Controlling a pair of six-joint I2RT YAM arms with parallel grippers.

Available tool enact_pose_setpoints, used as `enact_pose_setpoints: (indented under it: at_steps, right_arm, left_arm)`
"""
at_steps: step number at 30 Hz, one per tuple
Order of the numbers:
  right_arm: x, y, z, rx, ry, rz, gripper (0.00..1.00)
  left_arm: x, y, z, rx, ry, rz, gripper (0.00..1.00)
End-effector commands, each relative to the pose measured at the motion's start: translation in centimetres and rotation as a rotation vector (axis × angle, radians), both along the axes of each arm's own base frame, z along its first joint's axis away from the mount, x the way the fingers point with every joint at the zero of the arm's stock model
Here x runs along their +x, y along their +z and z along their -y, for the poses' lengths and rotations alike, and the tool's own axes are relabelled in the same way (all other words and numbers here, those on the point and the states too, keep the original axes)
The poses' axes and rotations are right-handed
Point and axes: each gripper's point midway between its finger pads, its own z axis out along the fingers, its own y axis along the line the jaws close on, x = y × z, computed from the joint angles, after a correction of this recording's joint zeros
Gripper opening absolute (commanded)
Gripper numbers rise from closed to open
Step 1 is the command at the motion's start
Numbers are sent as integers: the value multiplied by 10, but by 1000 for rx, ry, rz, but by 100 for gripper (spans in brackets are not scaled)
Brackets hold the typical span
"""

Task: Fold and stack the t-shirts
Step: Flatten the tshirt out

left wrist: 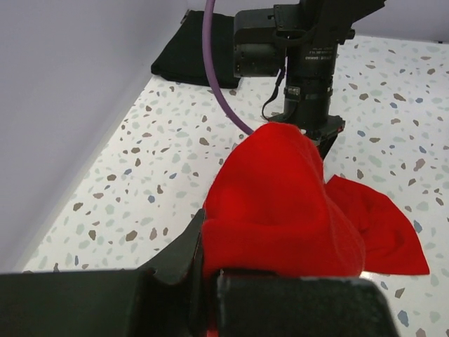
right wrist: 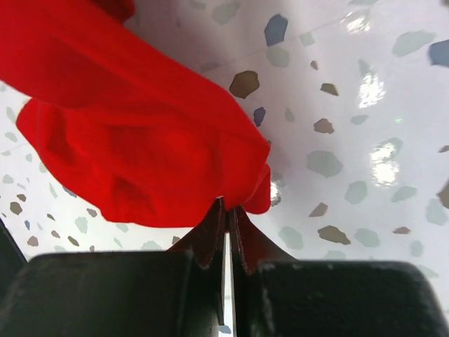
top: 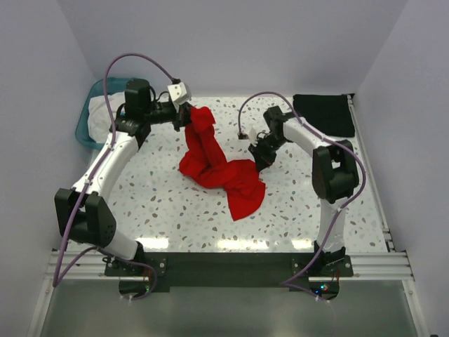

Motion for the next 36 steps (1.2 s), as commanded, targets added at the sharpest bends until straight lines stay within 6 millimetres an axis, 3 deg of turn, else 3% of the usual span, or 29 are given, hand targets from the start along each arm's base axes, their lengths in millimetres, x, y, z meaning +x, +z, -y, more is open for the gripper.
enact_pose_setpoints:
  at_steps: [1,5,6,8,9,11,12,15,16,17,18,19,20,21,22,23,24,26,27,28,29,30,32,33,35,36]
  right_arm:
    - [9,47,-2,69,7,61,0]
    - [45,85,33,64,-104,190,0]
    - [64,106,49,72,-153,252,0]
    - [79,132,65,80,-206,305,0]
    - [94,164,81,97,-248,389,0]
    - [99,198,92,127,-286,450,0]
    - [102,229,102,143,-305,525,0]
    - [74,272,110,147,-286,608,0]
    - [64,275,111,135,-259,621,0]
    - [53,277,113,124,-245,632,0]
    - [40,262,117,94,-240,602,0]
    - [23,274,120,78,-222,662,0]
    - [9,272,123,60,-209,670,0]
    - [-7,244,131,10,-205,610,0]
    - [-31,251,135,-17,-176,658,0]
    - [-47,241,139,-46,-158,643,0]
    - [-67,208,145,-89,-115,576,0]
    - [-110,197,155,-146,-76,580,0]
    - [-134,174,156,-158,-45,521,0]
    - [-156,164,158,-170,19,491,0]
    - [-176,164,159,-177,49,526,0]
    - [-193,146,160,-183,115,489,0]
    - [-233,129,160,-177,190,400,3]
    - [-240,123,161,-181,173,400,35]
    - [-239,124,159,-171,169,417,67]
    - [-233,127,157,-161,130,405,83]
  left_arm:
    - [20,36,-4,-34,64,102,0]
    - [48,44,-16,-21,172,139,0]
    - [60,60,-23,-20,228,175,0]
    - [80,69,-31,-21,301,187,0]
    - [93,96,-43,-33,376,243,0]
    - [110,115,-55,-60,449,258,0]
    - [115,146,-68,-90,502,315,0]
    - [118,181,-87,-128,565,365,0]
    - [118,185,-92,-128,575,375,0]
    - [114,193,-96,-134,585,393,0]
    - [114,189,-102,-127,604,387,0]
    - [112,189,-104,-123,607,386,0]
    - [103,194,-107,-125,610,393,0]
    - [102,184,-111,-116,616,368,0]
    - [98,183,-113,-116,617,361,0]
    - [87,188,-115,-121,618,371,0]
    - [85,180,-119,-115,626,350,0]
    - [71,178,-123,-122,625,336,0]
    - [63,175,-119,-126,586,324,0]
    - [56,173,-115,-137,555,305,0]
    - [40,178,-112,-140,521,317,0]
    - [31,158,-105,-124,466,264,0]
    - [10,147,-100,-88,423,250,0]
    - [3,115,-97,-52,388,170,0]
    - [-14,76,-96,11,357,102,0]
    - [-19,65,-95,22,347,76,0]
